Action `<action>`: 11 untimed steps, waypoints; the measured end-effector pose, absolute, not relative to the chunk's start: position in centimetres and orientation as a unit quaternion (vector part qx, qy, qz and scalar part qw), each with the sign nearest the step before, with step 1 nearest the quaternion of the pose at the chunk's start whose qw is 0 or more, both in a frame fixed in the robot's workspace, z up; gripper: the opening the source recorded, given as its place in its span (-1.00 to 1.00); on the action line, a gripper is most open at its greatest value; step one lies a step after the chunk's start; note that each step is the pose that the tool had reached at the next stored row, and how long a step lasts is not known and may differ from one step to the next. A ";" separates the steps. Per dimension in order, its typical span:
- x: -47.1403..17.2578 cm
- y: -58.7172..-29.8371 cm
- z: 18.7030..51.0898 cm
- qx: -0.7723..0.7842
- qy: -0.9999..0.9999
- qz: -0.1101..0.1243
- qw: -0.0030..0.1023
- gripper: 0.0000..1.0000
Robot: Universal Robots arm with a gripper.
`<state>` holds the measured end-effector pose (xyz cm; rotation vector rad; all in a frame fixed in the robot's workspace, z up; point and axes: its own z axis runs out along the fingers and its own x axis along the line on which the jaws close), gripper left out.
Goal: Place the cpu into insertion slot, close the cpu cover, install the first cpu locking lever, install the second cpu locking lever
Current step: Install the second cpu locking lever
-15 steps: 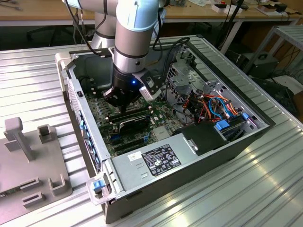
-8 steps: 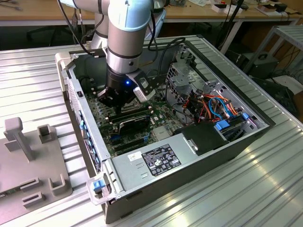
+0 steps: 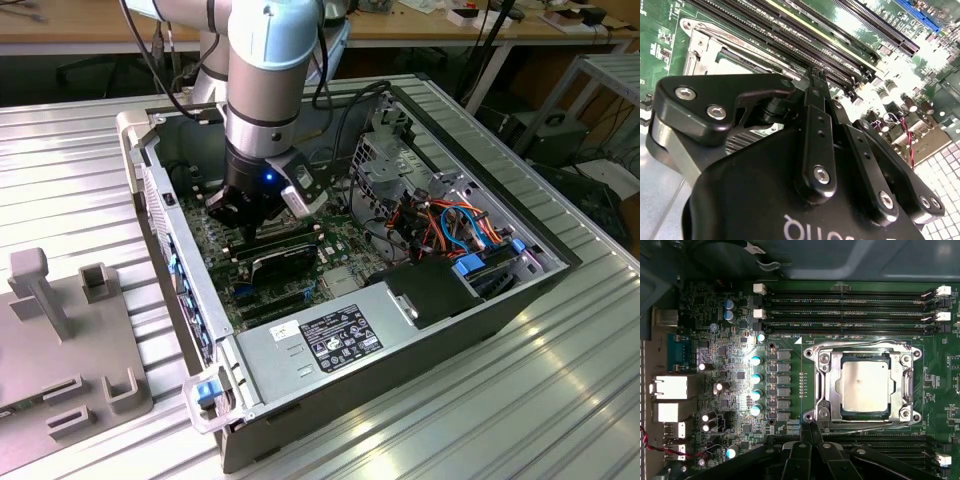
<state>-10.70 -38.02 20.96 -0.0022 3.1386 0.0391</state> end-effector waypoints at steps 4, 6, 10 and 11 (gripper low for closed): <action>-10.7 -38.0 20.8 -0.001 1.000 0.012 0.001 -0.79; -10.7 -38.0 20.8 -0.001 1.000 0.013 0.001 -0.79; -10.7 -37.6 20.8 -0.001 1.000 0.012 0.001 -0.79; -10.7 -37.5 20.8 -0.001 1.000 0.012 0.001 -0.79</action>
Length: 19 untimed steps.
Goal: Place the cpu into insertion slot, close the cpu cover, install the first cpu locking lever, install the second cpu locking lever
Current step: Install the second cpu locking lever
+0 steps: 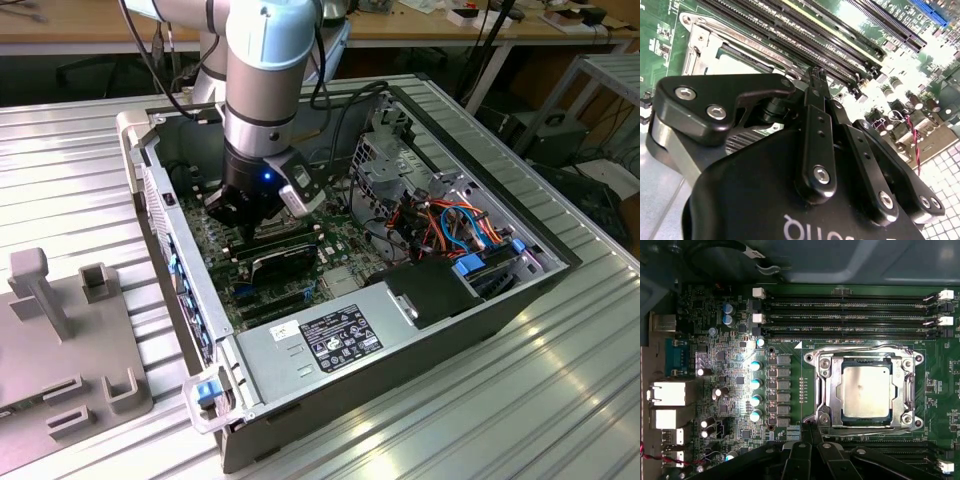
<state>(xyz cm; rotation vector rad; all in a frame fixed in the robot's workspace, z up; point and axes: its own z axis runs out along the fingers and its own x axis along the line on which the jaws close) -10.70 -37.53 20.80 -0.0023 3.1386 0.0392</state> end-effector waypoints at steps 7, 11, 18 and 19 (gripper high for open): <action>-10.7 -37.5 20.4 -0.001 1.000 0.013 0.001 -0.79; -10.7 -37.5 20.3 -0.001 1.000 0.013 0.001 -0.79; -10.7 -37.7 20.4 -0.001 1.000 0.012 0.001 -0.79; -10.7 -37.8 20.4 -0.001 1.000 0.012 0.001 -0.79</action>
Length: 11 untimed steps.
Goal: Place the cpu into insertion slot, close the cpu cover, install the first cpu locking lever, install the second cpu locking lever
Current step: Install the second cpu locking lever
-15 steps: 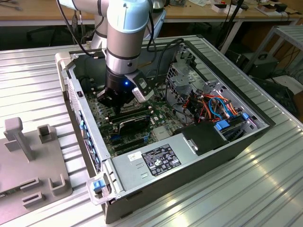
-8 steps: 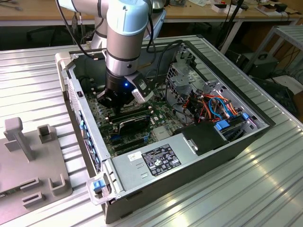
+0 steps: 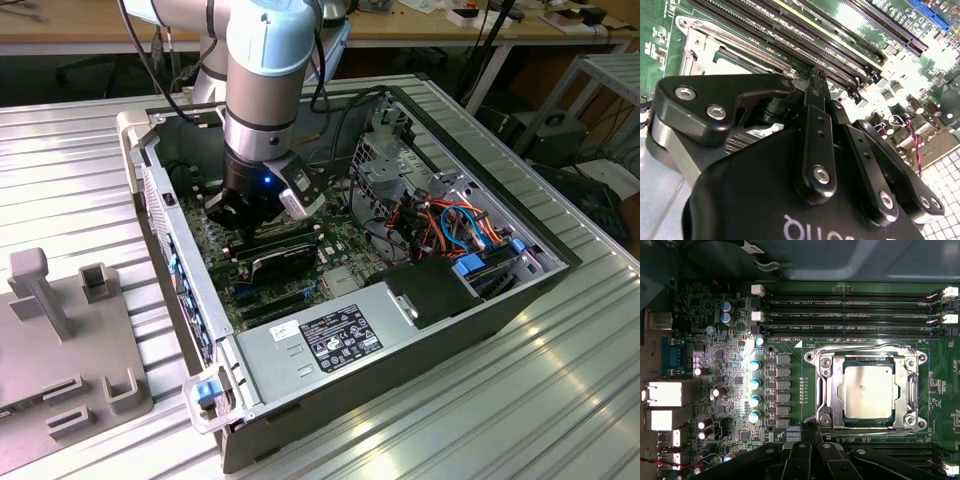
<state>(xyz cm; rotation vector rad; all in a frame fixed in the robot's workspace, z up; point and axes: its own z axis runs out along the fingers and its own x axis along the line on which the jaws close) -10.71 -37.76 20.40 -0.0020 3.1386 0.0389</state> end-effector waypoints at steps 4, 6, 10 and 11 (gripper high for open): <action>-10.7 -37.8 21.1 -0.001 1.000 0.013 0.001 -0.79; -10.7 -37.8 21.3 -0.001 1.000 0.013 0.001 -0.79; -10.7 -37.8 21.2 -0.001 1.000 0.012 0.001 -0.79; -10.7 -37.8 21.2 -0.001 1.000 0.013 0.001 -0.79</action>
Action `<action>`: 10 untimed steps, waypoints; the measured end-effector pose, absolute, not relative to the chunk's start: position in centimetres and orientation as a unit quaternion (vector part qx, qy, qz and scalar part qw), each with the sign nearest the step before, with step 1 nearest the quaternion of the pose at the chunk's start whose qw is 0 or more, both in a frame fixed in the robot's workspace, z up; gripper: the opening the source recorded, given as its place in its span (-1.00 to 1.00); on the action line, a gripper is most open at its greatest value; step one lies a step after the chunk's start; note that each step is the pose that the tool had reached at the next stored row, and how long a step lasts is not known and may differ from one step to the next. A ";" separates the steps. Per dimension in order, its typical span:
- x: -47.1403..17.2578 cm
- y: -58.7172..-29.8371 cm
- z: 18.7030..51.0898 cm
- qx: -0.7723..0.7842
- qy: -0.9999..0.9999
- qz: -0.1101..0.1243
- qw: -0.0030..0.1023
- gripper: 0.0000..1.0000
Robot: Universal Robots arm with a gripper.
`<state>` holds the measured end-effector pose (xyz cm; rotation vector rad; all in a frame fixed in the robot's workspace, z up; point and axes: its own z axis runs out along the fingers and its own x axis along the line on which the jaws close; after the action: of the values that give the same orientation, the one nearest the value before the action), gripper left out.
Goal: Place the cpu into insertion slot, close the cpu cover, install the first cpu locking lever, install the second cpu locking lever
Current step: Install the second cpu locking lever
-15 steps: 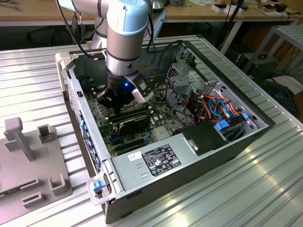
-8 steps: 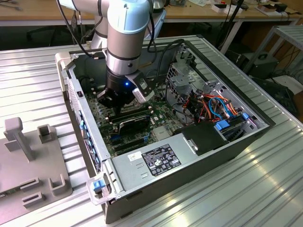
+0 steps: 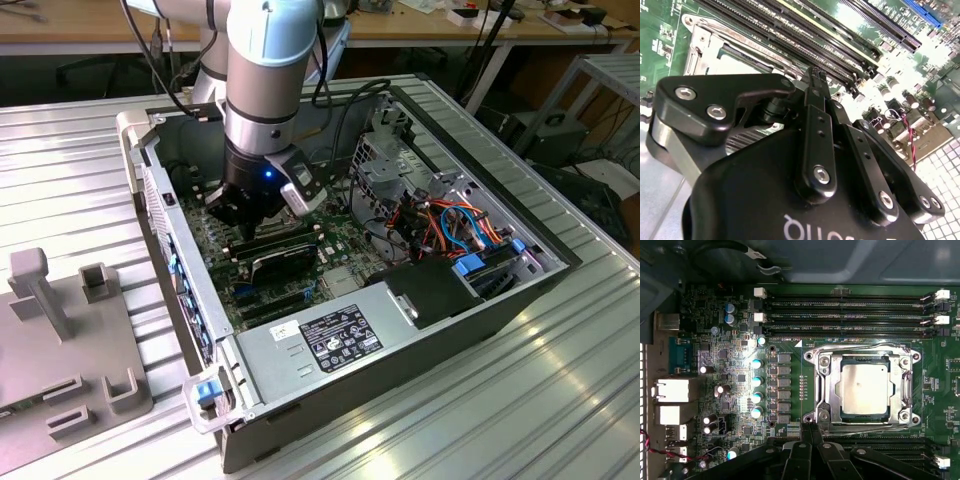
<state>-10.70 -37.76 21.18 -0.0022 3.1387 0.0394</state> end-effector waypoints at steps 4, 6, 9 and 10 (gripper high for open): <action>-10.7 -37.6 20.8 -0.001 1.000 0.015 0.001 -0.79; -10.7 -37.6 20.6 -0.001 1.000 0.015 0.001 -0.79; -10.7 -37.5 20.3 -0.001 1.000 0.017 0.001 -0.79; -10.7 -37.6 20.2 -0.001 1.000 0.018 0.001 -0.79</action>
<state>-10.70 -37.56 20.22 -0.0024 3.1382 0.0562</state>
